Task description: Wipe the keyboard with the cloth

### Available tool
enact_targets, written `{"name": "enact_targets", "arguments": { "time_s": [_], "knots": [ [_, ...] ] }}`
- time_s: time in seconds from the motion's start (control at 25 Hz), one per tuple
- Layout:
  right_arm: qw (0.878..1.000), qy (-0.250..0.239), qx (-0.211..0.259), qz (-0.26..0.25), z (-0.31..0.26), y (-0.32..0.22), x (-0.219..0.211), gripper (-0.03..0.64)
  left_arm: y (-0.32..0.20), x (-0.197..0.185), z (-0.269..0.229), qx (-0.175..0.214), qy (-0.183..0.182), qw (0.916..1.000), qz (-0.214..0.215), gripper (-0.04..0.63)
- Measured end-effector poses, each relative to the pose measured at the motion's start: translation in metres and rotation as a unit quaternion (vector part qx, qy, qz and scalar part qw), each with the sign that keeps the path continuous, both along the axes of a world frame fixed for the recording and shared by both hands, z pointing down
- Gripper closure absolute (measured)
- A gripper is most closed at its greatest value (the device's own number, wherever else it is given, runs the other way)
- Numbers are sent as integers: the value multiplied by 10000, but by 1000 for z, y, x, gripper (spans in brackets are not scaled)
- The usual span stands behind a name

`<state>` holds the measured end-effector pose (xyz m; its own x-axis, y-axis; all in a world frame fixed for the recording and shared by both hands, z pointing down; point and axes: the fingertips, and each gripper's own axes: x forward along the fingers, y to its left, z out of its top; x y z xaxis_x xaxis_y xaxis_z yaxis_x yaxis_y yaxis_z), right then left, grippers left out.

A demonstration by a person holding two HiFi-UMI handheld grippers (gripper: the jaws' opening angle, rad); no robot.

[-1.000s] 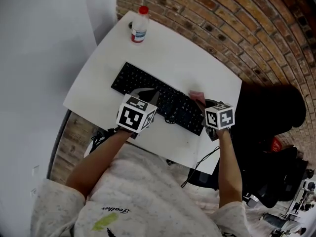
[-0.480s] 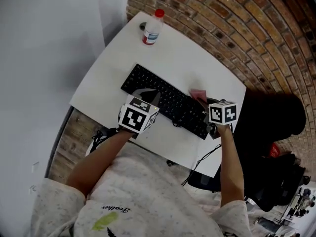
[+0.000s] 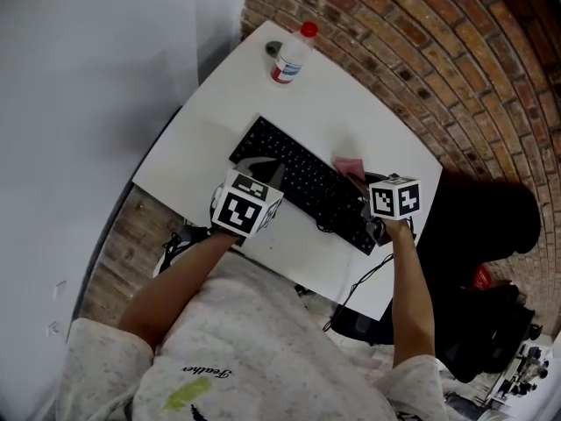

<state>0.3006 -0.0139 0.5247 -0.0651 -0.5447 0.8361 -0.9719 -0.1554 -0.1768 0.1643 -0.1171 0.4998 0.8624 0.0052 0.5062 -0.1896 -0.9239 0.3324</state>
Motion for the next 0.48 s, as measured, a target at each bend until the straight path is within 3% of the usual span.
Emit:
{"name": "enact_targets", "arguments": {
  "time_s": [0.48],
  "knots": [
    [9993,-33,-12,-359,1,-56,-35,594,-38,-28,4,8,22,9995,-306,601]
  ]
}}
